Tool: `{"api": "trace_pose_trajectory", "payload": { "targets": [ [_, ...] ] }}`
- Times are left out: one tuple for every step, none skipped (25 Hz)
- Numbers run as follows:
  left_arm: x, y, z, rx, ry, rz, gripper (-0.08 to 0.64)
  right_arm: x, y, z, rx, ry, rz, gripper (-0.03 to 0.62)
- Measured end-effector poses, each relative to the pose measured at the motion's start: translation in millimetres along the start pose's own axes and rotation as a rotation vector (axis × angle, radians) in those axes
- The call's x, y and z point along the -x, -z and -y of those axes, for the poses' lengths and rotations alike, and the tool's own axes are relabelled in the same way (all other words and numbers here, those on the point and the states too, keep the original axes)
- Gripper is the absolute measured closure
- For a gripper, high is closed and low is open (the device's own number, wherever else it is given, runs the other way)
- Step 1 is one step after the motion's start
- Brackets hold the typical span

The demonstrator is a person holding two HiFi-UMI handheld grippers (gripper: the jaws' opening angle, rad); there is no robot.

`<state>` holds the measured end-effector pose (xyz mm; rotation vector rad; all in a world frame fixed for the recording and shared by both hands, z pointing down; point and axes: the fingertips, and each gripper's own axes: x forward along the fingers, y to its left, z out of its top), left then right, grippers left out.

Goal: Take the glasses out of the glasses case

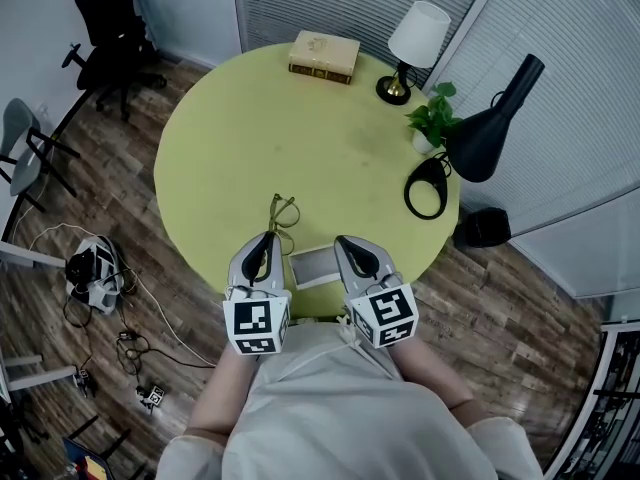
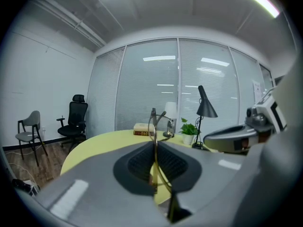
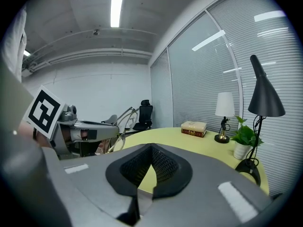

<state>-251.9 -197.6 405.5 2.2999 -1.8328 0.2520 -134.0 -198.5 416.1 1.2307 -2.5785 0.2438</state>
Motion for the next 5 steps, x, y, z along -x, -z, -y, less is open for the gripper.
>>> {"api": "trace_pose_trajectory", "payload": {
  "targets": [
    [0.0, 0.1, 0.7, 0.002, 0.002, 0.000, 0.545, 0.8, 0.2, 0.7, -0.002, 0.002, -0.001, 0.594],
    [0.3, 0.0, 1.2, 0.004, 0.003, 0.000, 0.545, 1.7, 0.5, 1.5, -0.003, 0.005, -0.002, 0.594],
    [0.7, -0.1, 1.6, 0.005, 0.004, -0.001, 0.545, 2.6, 0.7, 2.4, -0.005, 0.007, -0.002, 0.594],
    [1.0, -0.4, 2.0, 0.005, 0.005, -0.001, 0.545, 3.5, 0.8, 3.4, -0.007, 0.010, -0.003, 0.594],
    [1.4, -0.7, 2.4, 0.005, 0.005, -0.001, 0.545, 4.4, 0.9, 4.4, -0.008, 0.012, -0.004, 0.594]
  ]
}}
